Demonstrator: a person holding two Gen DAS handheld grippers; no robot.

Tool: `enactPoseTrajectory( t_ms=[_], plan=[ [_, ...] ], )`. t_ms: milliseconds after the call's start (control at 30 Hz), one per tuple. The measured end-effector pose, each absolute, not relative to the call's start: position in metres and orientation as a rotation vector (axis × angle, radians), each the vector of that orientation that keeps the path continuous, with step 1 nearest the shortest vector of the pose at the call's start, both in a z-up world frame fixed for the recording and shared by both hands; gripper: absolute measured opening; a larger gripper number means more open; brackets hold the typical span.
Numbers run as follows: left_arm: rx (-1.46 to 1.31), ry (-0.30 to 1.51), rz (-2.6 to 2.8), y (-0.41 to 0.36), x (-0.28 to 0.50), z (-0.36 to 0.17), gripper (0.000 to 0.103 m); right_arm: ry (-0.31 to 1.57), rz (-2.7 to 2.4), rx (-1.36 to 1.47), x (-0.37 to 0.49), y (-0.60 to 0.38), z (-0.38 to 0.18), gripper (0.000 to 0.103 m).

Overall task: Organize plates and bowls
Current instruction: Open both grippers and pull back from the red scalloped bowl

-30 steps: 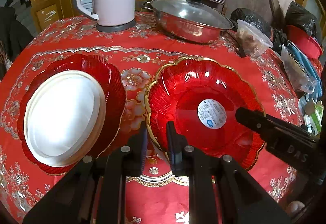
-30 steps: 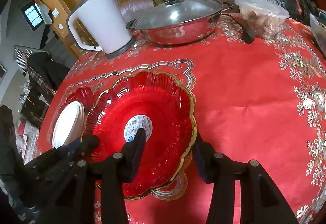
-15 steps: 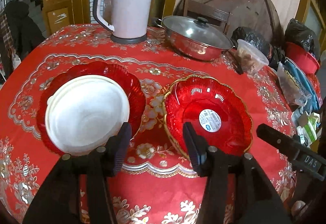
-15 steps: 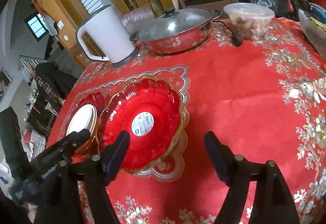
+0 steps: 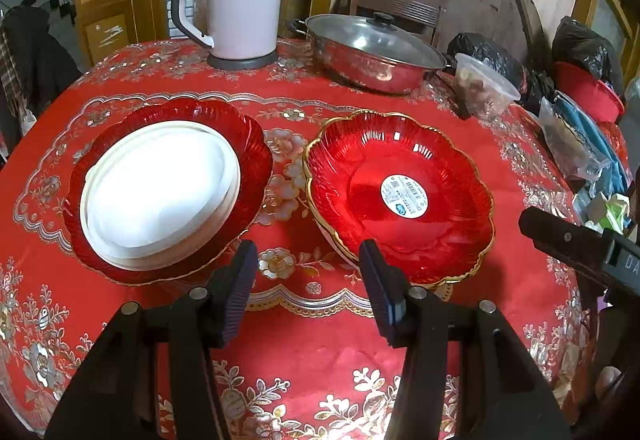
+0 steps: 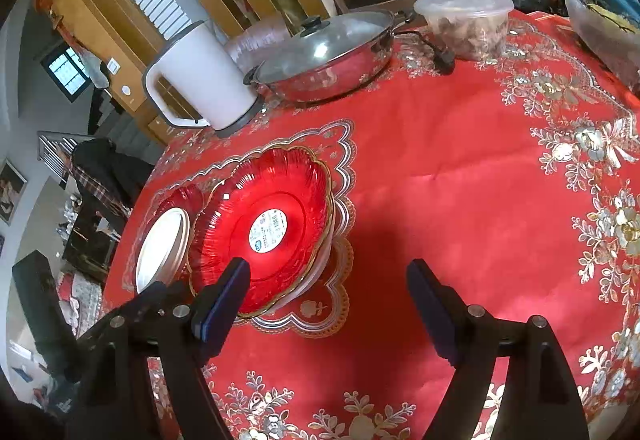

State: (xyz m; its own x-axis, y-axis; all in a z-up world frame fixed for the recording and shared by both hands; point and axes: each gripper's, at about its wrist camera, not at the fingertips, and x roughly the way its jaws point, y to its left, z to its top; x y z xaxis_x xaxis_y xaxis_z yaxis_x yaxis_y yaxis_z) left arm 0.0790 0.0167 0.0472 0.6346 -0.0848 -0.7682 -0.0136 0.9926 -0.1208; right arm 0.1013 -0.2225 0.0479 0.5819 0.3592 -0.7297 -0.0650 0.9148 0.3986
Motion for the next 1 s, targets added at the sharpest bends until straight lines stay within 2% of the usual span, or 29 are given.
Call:
enactPoseTrajectory(
  t_ms=[200, 300, 1000],
  plan=[
    [-0.139, 0.889, -0.031, 0.018, 0.086, 0.044, 0.051, 0.931, 0.263, 0.355, 0.109, -0.217, 0.044, 0.082],
    [-0.145, 0.892, -0.026, 0.017, 0.09, 0.043, 0.051, 0.936, 0.261, 0.352, 0.115, -0.214, 0.042, 0.089],
    [-0.162, 0.953, -0.02, 0.01, 0.123, 0.03, 0.051, 0.984, 0.303, 0.373, 0.15, -0.196, 0.02, 0.09]
  ],
)
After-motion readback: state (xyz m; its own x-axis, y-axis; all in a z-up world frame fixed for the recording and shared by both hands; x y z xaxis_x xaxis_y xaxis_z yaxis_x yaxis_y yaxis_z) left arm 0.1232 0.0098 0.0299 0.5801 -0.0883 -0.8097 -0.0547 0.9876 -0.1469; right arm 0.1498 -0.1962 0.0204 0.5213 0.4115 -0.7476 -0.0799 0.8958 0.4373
